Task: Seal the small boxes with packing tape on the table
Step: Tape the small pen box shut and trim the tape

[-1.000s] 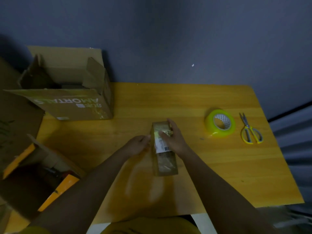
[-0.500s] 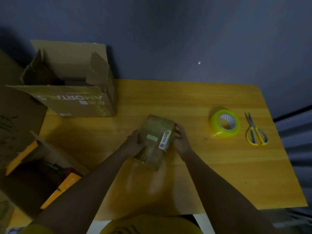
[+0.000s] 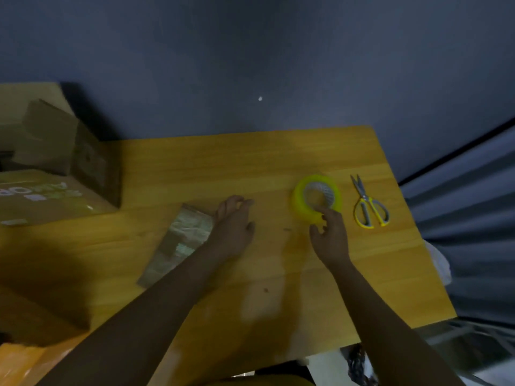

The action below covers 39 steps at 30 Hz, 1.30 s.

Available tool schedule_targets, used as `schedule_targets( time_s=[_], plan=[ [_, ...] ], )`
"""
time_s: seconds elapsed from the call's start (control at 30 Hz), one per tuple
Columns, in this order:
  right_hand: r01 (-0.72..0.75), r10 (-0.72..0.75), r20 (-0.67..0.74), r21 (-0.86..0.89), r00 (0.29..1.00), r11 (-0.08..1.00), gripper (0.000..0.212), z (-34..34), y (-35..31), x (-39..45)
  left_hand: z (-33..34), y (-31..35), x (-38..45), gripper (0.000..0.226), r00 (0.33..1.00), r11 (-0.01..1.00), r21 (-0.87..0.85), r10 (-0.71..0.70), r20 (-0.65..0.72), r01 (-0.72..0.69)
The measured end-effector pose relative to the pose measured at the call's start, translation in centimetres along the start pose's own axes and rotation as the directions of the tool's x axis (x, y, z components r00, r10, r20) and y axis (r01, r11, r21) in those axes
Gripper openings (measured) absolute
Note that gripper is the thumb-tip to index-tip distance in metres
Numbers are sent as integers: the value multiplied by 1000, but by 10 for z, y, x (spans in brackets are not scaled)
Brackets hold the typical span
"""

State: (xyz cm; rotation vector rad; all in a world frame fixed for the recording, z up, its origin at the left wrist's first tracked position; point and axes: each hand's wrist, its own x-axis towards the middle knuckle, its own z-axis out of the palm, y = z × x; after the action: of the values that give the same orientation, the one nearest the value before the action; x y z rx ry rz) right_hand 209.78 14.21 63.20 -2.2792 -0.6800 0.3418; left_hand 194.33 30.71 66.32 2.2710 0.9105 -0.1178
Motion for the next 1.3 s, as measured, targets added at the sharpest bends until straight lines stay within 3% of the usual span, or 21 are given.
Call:
schedule_targets(
  time_s=[0.07,0.17,0.27,0.4,0.53,0.67,0.73,0.9,0.97,1.0,1.1,1.13,1.2,1.3],
  plan=[
    [-50,50,3,-19,999,999,49,-17,24,19,16,30,16,49,999,1000,14,19,42,-20],
    [-219,212,84,84,974,972,58,-36,57,49,42,74,42,50,994,995,77,52,97,-60],
    [-149,105,225,186,969,971,56,-52,63,75,70,108,65,55,984,967,222,94,150,-126],
    [-253,125,411,273,903,928,56,-49,66,117,101,135,88,63,968,873,460,51,244,-162],
    [-292,178,438,209,881,933,49,-42,80,131,119,143,96,66,960,832,543,-45,276,-117],
    [-267,159,478,167,864,949,40,-26,115,144,122,146,101,51,974,811,578,-44,223,-96],
    [-313,213,481,138,850,940,35,-40,97,138,120,147,102,47,976,817,569,-39,215,-93],
    [-404,272,486,190,830,895,30,-56,76,116,115,136,94,49,975,906,411,11,221,-104],
    [-455,306,478,234,823,859,61,-53,77,111,109,131,84,50,985,975,207,41,168,-76],
    [-514,317,531,276,786,813,67,-55,74,110,107,129,78,51,991,995,68,63,121,-71],
    [-669,290,720,315,631,674,30,-60,55,91,101,121,61,45,993,973,-229,64,96,-41],
    [-670,267,730,336,629,662,25,-60,50,85,99,119,56,38,992,958,-286,32,125,5],
    [-554,203,665,372,719,745,26,-62,41,75,90,117,47,31,982,921,-377,-25,189,96],
    [-405,144,604,321,784,856,38,-59,32,66,68,115,39,57,974,879,-434,-124,190,196]
  ],
)
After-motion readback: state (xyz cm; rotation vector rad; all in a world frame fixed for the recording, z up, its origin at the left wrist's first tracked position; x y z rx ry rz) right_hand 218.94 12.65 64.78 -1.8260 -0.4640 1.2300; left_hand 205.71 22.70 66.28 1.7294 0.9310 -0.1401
